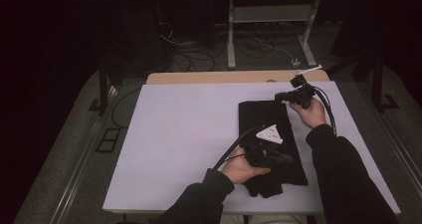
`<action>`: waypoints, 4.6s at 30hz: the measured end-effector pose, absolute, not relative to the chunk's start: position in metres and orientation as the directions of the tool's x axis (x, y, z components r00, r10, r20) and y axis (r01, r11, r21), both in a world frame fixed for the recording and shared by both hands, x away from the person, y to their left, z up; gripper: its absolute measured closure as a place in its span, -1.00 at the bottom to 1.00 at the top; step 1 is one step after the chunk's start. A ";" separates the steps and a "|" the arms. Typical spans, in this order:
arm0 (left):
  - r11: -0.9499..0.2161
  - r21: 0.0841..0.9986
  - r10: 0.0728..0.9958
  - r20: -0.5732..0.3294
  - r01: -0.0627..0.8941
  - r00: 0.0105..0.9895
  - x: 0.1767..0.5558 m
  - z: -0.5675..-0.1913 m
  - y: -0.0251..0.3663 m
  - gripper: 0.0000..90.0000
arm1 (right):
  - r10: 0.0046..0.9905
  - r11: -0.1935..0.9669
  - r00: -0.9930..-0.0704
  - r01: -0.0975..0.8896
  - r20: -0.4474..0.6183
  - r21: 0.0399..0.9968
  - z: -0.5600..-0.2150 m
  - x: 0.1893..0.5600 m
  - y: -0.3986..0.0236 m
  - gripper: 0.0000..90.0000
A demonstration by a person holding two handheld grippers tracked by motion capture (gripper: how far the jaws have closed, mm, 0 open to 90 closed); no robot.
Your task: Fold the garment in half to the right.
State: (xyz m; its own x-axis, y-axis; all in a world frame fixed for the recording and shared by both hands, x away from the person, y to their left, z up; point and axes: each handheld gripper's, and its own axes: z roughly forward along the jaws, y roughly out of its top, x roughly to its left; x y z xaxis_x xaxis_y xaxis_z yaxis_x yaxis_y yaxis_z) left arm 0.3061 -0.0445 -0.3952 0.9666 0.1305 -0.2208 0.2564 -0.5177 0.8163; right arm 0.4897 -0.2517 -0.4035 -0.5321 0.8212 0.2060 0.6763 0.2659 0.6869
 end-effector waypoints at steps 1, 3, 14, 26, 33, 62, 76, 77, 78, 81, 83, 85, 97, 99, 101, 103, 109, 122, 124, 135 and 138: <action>-0.518 0.815 0.131 -0.223 0.259 0.966 0.307 -0.396 -0.045 0.91 | 0.821 0.267 -0.533 0.676 0.206 0.687 -0.405 0.490 -0.252 0.87; -0.519 0.813 0.132 -0.229 0.264 0.965 0.308 -0.398 -0.047 0.91 | 0.822 0.266 -0.531 0.678 0.206 0.685 -0.407 0.490 -0.252 0.87; -0.541 0.796 0.129 -0.241 0.272 0.962 0.311 -0.406 -0.061 0.91 | 0.835 0.257 -0.509 0.696 0.209 0.670 -0.418 0.491 -0.260 0.87; -0.551 0.788 0.127 -0.245 0.274 0.961 0.311 -0.410 -0.071 0.91 | 0.841 0.244 -0.495 0.708 0.218 0.663 -0.421 0.488 -0.270 0.86; -0.553 0.786 0.129 -0.247 0.276 0.960 0.312 -0.411 -0.075 0.91 | 0.837 0.234 -0.495 0.710 0.234 0.664 -0.418 0.485 -0.272 0.78; -0.649 0.726 0.117 -0.201 0.228 0.973 0.311 -0.411 -0.103 0.92 | 0.855 0.136 -0.455 0.661 0.250 0.738 -0.394 0.432 -0.307 -0.61; -0.663 0.708 0.099 -0.237 0.242 0.966 0.312 -0.413 -0.109 0.75 | 0.848 0.116 -0.463 0.638 0.259 0.761 -0.396 0.405 -0.327 -0.78; -0.657 0.712 0.105 -0.239 0.248 0.965 0.312 -0.412 -0.108 0.71 | 0.848 0.118 -0.463 0.638 0.257 0.761 -0.395 0.404 -0.327 -0.80; -0.652 0.715 0.100 -0.247 0.251 0.964 0.312 -0.411 -0.107 0.65 | 0.849 0.121 -0.466 0.633 0.251 0.765 -0.394 0.402 -0.327 -0.82; -0.635 0.727 0.116 -0.246 0.262 0.962 0.313 -0.406 -0.103 0.42 | 0.846 0.125 -0.475 0.618 0.242 0.776 -0.392 0.398 -0.327 -0.87; -0.625 0.733 0.135 -0.238 0.269 0.962 0.313 -0.404 -0.100 0.23 | 0.844 0.125 -0.478 0.616 0.242 0.778 -0.391 0.396 -0.327 -0.91; -0.620 0.737 0.147 -0.227 0.269 0.963 0.314 -0.401 -0.096 0.07 | 0.844 0.124 -0.478 0.616 0.244 0.778 -0.389 0.395 -0.328 -0.94; -0.548 0.748 0.219 -0.304 0.375 0.927 0.327 -0.397 -0.066 -0.68 | 0.832 0.114 -0.493 0.602 0.255 0.791 -0.388 0.379 -0.336 -1.00; -0.535 0.752 0.222 -0.314 0.385 0.923 0.328 -0.395 -0.062 -0.79 | 0.831 0.115 -0.496 0.598 0.253 0.793 -0.387 0.375 -0.336 -1.00; -0.531 0.754 0.233 -0.307 0.386 0.923 0.329 -0.395 -0.059 -0.92 | 0.828 0.116 -0.500 0.594 0.252 0.796 -0.386 0.370 -0.336 -1.00; -0.538 0.754 0.239 -0.293 0.378 0.926 0.329 -0.394 -0.056 -1.00 | 0.828 0.118 -0.502 0.591 0.250 0.798 -0.385 0.366 -0.336 -1.00; -0.550 0.760 0.251 -0.246 0.347 0.936 0.327 -0.393 -0.048 -1.00 | 0.829 0.117 -0.507 0.571 0.237 0.813 -0.383 0.352 -0.339 -1.00; -0.510 0.781 0.281 -0.244 0.360 0.928 0.329 -0.394 -0.019 -1.00 | 0.825 0.134 -0.522 0.552 0.216 0.823 -0.384 0.325 -0.344 -1.00; -0.505 0.784 0.288 -0.241 0.361 0.927 0.330 -0.393 -0.014 -1.00 | 0.825 0.133 -0.522 0.555 0.219 0.821 -0.386 0.322 -0.345 -1.00; -0.497 0.788 0.330 -0.217 0.365 0.919 0.331 -0.394 0.011 -1.00 | 0.827 0.143 -0.521 0.556 0.210 0.819 -0.391 0.311 -0.348 -1.00; -0.485 0.797 0.348 -0.202 0.360 0.916 0.331 -0.395 0.018 -1.00 | 0.827 0.139 -0.519 0.561 0.215 0.816 -0.393 0.309 -0.349 -1.00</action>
